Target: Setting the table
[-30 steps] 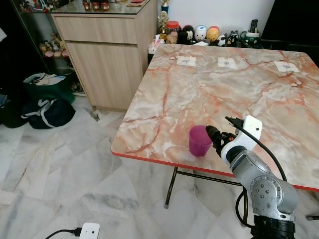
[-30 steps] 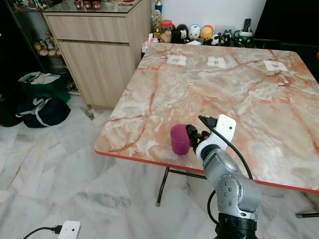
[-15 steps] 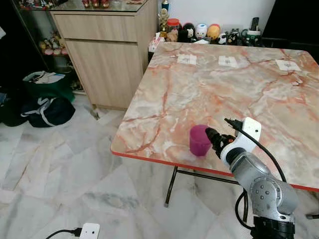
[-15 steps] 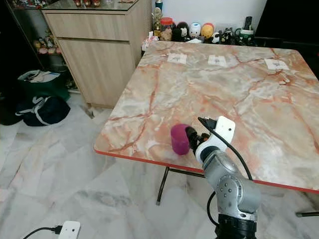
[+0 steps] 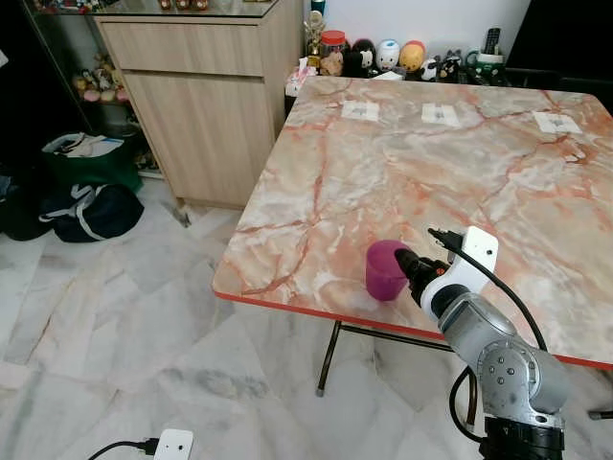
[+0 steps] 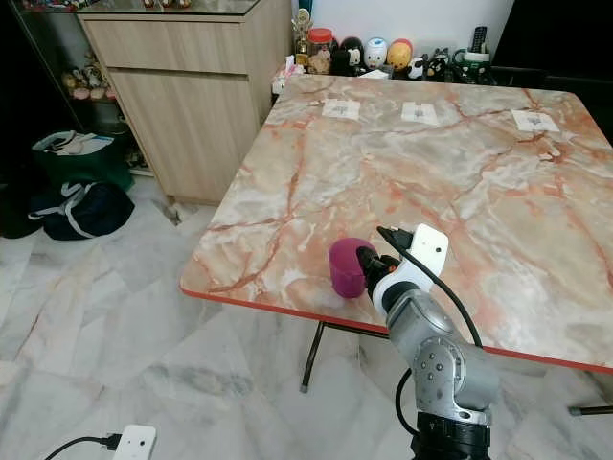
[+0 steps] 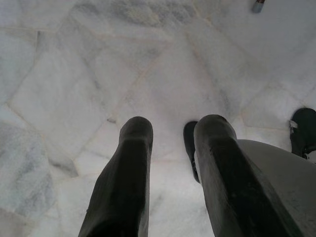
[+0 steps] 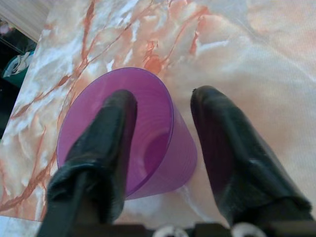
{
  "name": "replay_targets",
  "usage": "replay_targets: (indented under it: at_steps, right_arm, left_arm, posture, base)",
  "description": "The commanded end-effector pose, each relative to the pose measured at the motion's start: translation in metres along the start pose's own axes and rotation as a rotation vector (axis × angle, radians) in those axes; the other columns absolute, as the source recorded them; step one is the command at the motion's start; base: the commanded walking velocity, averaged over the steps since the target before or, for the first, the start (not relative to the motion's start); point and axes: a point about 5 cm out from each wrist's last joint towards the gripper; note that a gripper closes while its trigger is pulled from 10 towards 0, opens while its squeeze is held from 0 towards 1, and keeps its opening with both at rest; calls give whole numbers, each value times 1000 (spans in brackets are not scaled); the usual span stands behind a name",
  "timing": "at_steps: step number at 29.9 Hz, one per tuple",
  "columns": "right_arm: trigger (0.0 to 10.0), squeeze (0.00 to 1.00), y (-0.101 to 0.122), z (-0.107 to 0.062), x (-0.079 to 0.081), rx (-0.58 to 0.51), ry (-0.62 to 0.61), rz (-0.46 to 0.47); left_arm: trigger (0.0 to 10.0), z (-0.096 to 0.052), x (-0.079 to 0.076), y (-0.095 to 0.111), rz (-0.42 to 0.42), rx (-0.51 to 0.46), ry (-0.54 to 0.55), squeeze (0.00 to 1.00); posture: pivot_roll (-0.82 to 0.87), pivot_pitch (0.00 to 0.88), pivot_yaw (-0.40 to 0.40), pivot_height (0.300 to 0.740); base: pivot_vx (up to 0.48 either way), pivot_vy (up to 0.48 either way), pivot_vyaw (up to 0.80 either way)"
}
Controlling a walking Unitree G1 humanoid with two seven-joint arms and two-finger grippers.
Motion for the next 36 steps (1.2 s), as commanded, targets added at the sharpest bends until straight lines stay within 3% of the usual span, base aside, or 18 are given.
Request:
replay_targets:
  at_steps: [1, 2, 3, 5, 16, 21, 22, 28, 33, 35, 36]
  right_arm:
    - [3020, 0, 1, -1, 4, -2, 16, -7]
    - [2980, 0, 1, -1, 4, -2, 17, -8]
    - [2157, 0, 0, -1, 4, 1, 14, -7]
    - [1922, 0, -1, -1, 4, 6, 9, -7]
    - [1765, 0, -2, 0, 2, 14, 0, -4]
    - [902, 0, -2, 0, 2, 14, -4, -2]
    - [78, 0, -2, 0, 1, 14, -4, -2]
    - [0, 0, -3, 0, 0, 12, -17, -2]
    - [0, 0, -6, 3, -5, -26, -73, -83]
    - [0, 0, -5, 2, -5, -58, -89, -83]
    - [0, 0, 0, 1, -5, -120, -106, -127]
  left_arm:
    - [10000, -2, 1, -7, 6, 16, -5, 0]
    - [10000, -2, 1, -7, 5, 17, -4, 0]
    - [10000, -2, 1, -7, 5, 18, -4, 0]
    - [10000, -2, 2, -8, 5, 21, -3, 0]
    - [10000, -2, 1, -8, 4, 26, -6, 0]
    - [10000, -2, 1, -8, 6, 26, -7, 0]
    - [10000, -2, 0, -8, 6, 27, -8, 0]
    - [10000, -2, 0, -9, 7, 30, -8, 0]
    - [10000, -2, 1, -9, 6, 31, -6, 0]
    - [10000, -2, 1, -9, 5, 30, -6, 0]
    - [10000, -2, 1, -9, 4, 29, -5, 0]
  posture:
    - [-30, 78, 16, 740]
    - [-30, 78, 16, 740]
    - [-30, 79, 16, 740]
    - [-32, 81, 16, 740]
    - [-32, 85, 17, 740]
    - [-34, 85, 19, 740]
    - [-33, 85, 18, 740]
    - [-32, 87, 17, 740]
    - [-31, 90, 15, 740]
    - [-31, 90, 15, 740]
    - [-32, 92, 15, 740]
  base:
    - [0, 0, 0]
    - [0, 0, 0]
    - [0, 0, 0]
    - [0, 0, 0]
    - [0, 0, 0]
    - [0, 0, 0]
    - [0, 0, 0]
    - [0, 0, 0]
    - [0, 0, 0]
    - [0, 0, 0]
    - [0, 0, 0]
Point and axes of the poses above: a point about 5 cm out from each wrist's last joint towards the gripper, its own z axis pointing out of the wrist towards the gripper, its own y axis along the axis of the wrist's last joint, x = y × z, and after that the axes turned 11 degrees about -z, right-handed
